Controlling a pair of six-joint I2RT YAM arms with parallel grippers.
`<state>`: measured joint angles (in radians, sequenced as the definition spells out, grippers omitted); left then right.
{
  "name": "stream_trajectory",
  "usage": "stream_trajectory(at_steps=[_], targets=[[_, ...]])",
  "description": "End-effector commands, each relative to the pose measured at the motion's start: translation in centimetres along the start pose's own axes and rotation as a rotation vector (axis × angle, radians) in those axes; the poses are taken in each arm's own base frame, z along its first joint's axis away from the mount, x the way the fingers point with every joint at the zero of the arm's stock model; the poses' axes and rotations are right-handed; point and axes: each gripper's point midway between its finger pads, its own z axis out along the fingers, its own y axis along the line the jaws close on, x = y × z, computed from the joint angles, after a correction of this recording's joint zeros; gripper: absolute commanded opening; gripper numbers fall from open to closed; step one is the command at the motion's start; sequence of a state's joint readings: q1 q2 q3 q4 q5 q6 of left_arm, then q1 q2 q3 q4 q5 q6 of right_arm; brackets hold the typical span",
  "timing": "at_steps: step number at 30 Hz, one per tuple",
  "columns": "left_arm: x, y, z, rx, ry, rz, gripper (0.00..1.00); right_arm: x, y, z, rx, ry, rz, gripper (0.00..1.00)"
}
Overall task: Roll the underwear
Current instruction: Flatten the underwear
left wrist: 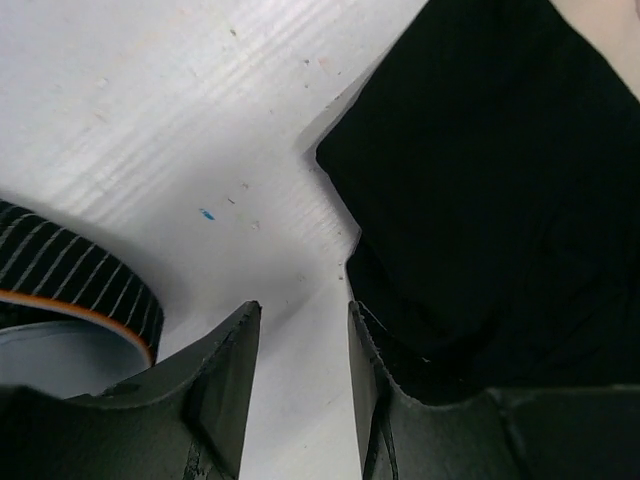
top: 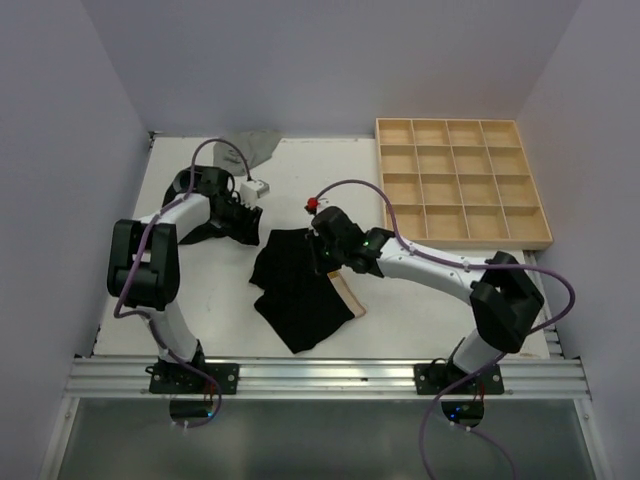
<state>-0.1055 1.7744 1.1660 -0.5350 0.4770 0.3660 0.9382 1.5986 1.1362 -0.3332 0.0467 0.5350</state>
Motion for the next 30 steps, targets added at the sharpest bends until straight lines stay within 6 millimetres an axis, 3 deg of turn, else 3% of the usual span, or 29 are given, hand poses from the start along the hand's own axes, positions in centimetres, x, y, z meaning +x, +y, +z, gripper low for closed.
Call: stream_trajectory(at_steps=[1,6,15,24,29,30], targets=[[-0.1,-0.5,1.6,0.06,-0.016,-0.041,0.44,-1.4,-4.0,2.2,0.117,-0.008,-0.021,0.05],[1.1,-0.7,2.7,0.086,0.015,-0.062,0.45,-3.0,-6.1,4.2,0.141,-0.028,0.001,0.04],[3.6,-1.5,3.3,0.103,0.076,-0.067,0.47,-4.1,-7.3,7.8,0.156,-0.012,-0.005,0.03],[6.5,-2.9,4.1,0.01,0.18,0.021,0.45,-1.7,-8.7,9.0,0.191,0.056,0.004,0.01],[8.1,-2.5,4.8,-0.096,0.261,0.057,0.29,-0.2,-9.6,9.2,0.214,0.087,0.013,0.0],[8.8,-2.3,5.0,-0.101,0.287,0.051,0.19,-0.1,-9.7,9.1,0.216,0.091,0.016,0.0]])
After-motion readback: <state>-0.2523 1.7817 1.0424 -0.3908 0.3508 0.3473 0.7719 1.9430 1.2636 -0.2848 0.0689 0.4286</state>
